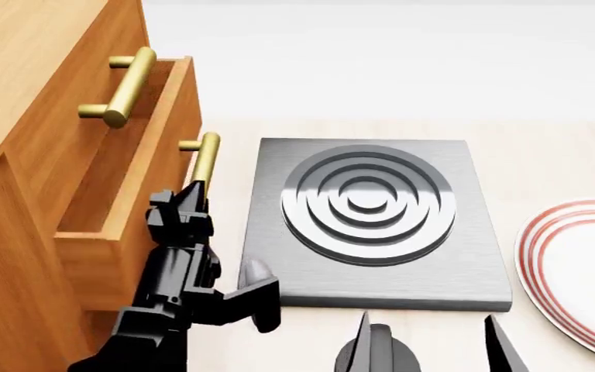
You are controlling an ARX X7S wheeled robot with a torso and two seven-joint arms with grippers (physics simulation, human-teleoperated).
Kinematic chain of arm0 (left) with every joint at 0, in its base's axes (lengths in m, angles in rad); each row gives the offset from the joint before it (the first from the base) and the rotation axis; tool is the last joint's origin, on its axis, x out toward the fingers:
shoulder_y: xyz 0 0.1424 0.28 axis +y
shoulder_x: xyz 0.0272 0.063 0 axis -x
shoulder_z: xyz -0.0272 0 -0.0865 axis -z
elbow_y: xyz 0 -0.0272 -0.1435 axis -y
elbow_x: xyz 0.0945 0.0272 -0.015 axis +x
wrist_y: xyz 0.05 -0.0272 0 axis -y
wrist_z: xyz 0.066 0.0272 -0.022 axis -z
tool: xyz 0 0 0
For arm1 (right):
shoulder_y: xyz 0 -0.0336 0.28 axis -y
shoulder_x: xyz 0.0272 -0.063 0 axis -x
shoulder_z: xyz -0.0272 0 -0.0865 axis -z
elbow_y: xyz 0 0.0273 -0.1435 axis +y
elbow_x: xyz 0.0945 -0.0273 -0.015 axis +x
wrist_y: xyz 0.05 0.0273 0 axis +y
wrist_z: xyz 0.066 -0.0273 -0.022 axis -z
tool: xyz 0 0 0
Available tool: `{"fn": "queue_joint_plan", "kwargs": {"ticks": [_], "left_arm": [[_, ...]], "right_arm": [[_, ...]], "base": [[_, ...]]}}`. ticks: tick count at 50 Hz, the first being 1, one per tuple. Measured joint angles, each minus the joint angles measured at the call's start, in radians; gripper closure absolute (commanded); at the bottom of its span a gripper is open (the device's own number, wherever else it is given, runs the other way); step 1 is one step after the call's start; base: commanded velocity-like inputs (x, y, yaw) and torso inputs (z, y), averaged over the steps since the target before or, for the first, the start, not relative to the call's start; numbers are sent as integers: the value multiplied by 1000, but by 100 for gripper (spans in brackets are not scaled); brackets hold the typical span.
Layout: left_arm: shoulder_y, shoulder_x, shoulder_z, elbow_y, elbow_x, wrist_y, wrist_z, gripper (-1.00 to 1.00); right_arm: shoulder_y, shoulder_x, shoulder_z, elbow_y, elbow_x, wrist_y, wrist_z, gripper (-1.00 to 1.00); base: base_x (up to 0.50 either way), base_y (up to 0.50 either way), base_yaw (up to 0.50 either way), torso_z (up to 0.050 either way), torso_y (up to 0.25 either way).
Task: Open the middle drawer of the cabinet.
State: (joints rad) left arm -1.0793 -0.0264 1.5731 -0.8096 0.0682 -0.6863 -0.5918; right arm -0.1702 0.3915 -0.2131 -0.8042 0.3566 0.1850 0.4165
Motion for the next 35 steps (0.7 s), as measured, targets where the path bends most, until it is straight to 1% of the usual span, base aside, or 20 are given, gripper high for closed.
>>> {"fn": "queue_joint_plan", "kwargs": {"ticks": [19,35], "left_arm": [[13,-8,-4,85,72,-25,49,100],[13,-18,-12,149,90,-45,87,100]], "right_arm": [[-1,6,2,2,9,-10,4,-100],[-3,13,4,-4,17,-14,8,-100]], "base": [[0,0,0,0,2],[0,0,0,0,3]]}}
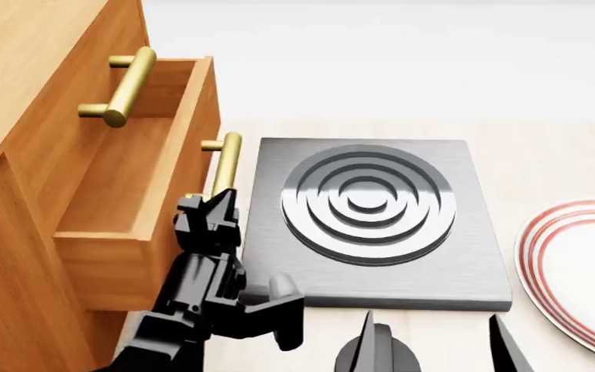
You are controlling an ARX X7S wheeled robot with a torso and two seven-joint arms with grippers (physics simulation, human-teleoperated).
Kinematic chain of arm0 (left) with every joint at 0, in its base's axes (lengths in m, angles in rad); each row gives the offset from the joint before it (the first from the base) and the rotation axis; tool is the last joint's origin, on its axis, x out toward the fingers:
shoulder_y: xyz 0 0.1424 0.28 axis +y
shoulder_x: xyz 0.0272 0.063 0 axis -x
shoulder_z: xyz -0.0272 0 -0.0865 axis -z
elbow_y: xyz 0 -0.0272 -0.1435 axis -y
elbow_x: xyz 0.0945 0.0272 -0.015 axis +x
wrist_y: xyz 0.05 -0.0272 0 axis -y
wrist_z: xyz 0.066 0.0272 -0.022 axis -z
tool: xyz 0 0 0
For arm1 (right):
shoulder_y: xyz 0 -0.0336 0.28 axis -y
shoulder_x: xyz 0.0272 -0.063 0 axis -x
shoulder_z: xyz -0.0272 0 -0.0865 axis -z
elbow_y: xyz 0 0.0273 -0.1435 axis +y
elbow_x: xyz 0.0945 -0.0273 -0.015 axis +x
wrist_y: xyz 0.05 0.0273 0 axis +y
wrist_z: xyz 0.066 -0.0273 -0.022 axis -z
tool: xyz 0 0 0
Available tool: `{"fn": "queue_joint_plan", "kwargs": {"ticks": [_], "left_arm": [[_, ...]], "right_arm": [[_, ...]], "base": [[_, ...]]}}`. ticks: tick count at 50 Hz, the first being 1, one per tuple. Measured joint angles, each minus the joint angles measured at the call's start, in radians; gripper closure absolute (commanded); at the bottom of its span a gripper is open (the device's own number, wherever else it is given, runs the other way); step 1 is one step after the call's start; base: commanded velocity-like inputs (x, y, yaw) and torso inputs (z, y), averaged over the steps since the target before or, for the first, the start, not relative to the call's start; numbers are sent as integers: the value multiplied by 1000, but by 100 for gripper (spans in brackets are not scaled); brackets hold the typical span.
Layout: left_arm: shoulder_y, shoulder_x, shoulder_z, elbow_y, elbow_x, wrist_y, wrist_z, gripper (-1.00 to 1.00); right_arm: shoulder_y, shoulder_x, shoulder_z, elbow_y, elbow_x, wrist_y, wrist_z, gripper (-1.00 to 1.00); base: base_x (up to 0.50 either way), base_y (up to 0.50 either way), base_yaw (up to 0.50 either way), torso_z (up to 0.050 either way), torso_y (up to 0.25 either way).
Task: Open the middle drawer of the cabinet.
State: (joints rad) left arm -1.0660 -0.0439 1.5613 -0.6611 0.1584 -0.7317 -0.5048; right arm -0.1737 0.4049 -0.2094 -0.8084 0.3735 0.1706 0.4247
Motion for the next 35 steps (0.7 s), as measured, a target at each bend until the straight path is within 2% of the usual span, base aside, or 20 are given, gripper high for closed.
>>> {"fn": "queue_joint_plan", "kwargs": {"ticks": [14,21,22,35], "left_arm": [[12,4,9,92,40,-8,39,100],[18,24,18,158,134,-11,6,100],[17,26,19,165,139,-10,-3,-100],[1,40,23,204,159,26,-102,-100]], "right_arm": [[0,4,-4,-4,4,-1,4,-100],[0,6,-7,-7,5,0,7,-100],[0,6,-8,-7,5,0,7,-100],[4,9,-15,-6,5,1,10,-100]], "base": [[0,0,0,0,3],[0,0,0,0,0],[0,0,0,0,0],[0,0,0,0,0]]}}
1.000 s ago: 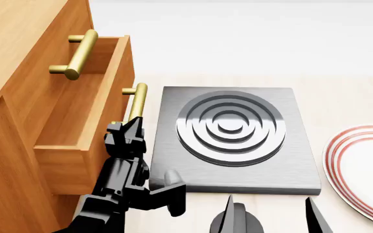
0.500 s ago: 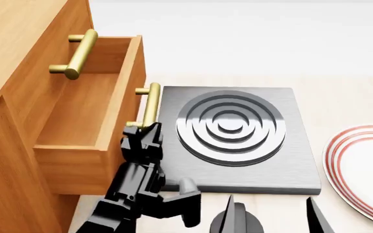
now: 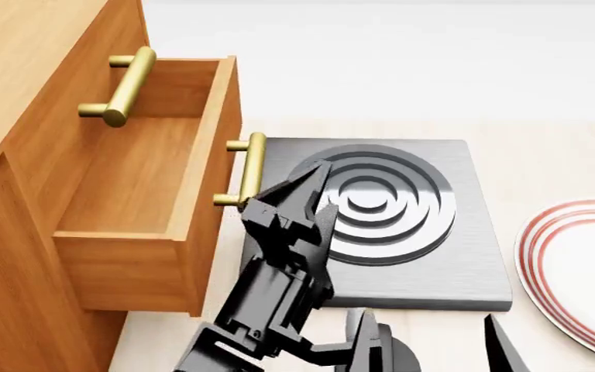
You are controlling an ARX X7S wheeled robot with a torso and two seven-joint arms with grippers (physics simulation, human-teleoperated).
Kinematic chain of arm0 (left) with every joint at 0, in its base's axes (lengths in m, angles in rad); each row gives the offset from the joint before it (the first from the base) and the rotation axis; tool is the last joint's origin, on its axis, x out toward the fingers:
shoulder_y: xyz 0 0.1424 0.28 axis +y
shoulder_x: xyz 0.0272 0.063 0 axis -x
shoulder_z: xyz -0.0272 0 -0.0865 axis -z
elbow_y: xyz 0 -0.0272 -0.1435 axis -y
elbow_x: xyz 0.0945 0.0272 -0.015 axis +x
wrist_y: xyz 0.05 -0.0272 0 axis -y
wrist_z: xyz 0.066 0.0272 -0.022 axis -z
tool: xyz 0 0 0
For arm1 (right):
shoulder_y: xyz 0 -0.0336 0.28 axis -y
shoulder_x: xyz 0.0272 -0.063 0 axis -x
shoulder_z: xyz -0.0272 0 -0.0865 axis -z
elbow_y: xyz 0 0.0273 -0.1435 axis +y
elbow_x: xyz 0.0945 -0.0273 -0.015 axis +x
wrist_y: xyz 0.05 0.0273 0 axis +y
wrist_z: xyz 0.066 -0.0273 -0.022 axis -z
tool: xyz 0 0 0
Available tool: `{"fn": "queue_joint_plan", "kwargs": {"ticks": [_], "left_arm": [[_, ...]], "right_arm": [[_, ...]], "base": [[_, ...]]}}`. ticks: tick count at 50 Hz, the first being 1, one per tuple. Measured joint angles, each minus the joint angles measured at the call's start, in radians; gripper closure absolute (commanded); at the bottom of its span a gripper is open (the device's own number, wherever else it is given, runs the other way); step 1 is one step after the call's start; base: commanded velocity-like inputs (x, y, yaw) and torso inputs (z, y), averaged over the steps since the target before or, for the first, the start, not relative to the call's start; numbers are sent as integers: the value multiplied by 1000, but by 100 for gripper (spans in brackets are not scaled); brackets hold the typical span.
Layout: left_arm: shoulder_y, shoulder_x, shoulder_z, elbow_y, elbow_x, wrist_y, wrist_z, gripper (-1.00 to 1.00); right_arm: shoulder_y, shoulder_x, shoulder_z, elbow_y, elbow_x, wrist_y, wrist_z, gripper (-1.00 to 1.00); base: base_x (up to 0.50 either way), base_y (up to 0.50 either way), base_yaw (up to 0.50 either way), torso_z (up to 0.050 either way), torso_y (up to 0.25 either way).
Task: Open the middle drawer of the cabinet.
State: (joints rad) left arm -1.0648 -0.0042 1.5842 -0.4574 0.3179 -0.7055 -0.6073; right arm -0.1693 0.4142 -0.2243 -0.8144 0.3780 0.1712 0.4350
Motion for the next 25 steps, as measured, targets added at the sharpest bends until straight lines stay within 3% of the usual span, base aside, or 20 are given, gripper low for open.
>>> {"fn": "queue_joint_plan", "kwargs": {"ticks": [14,25], "left_arm": [[-66,3,-8,8,-160,57,-145,-100],[-189,4,-22,30,-428,137,-247,-100]], "right_arm": [[5,3,-6,6,0,-2,1,-100],[6,5,-12,8,-1,-4,3,-100]], "base": [[0,0,0,0,0],[0,0,0,0,0]]}}
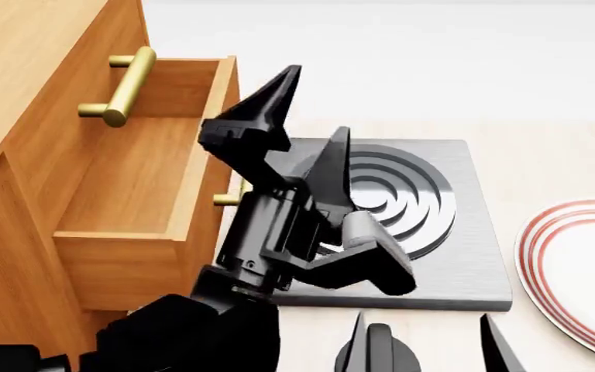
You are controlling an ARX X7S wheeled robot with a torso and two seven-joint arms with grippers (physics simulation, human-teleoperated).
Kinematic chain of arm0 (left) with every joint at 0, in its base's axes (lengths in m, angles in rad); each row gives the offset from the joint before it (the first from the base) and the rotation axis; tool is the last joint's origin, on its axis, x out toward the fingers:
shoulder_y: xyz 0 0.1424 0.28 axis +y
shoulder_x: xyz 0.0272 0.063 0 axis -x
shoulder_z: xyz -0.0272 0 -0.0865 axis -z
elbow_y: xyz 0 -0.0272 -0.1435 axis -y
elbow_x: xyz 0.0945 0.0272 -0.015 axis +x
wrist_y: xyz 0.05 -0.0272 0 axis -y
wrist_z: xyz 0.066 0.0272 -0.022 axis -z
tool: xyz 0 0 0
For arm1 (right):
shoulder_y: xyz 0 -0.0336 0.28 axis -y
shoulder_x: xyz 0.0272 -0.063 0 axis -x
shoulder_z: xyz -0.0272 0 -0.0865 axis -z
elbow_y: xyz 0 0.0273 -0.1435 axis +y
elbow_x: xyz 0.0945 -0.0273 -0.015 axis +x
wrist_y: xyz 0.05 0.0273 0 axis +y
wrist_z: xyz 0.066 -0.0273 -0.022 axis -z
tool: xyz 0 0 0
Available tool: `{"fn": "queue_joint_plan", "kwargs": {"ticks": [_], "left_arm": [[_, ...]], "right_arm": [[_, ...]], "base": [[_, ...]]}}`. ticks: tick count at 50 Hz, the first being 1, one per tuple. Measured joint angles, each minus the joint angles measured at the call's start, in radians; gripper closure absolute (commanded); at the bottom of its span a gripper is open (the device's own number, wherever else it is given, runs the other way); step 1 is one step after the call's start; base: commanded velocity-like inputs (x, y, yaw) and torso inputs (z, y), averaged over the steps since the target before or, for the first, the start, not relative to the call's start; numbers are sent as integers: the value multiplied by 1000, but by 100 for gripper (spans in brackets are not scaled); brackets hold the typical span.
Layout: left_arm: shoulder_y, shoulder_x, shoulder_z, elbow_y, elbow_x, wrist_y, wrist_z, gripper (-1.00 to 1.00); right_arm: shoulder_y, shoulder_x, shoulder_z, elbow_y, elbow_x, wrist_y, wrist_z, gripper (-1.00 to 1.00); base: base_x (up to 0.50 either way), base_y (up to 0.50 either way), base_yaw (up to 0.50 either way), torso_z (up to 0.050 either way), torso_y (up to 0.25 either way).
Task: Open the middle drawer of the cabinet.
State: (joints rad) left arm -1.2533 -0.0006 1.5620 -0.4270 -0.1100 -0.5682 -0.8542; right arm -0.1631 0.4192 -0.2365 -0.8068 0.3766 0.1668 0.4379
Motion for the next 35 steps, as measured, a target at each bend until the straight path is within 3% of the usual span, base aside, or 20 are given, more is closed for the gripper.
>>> {"fn": "queue_joint_plan", "kwargs": {"ticks": [21,35], "left_arm": [[-200,-7,-49,130,-523,40,-105,-100],[-249,-117,-206,354,-874,10,-117,-100]], "right_arm": [[4,4,-7,9,3,-6,2,-100],[3,9,-4,6,12,-7,8,-100]], "base": [[0,0,0,0,0],[0,0,0,0,0]]}}
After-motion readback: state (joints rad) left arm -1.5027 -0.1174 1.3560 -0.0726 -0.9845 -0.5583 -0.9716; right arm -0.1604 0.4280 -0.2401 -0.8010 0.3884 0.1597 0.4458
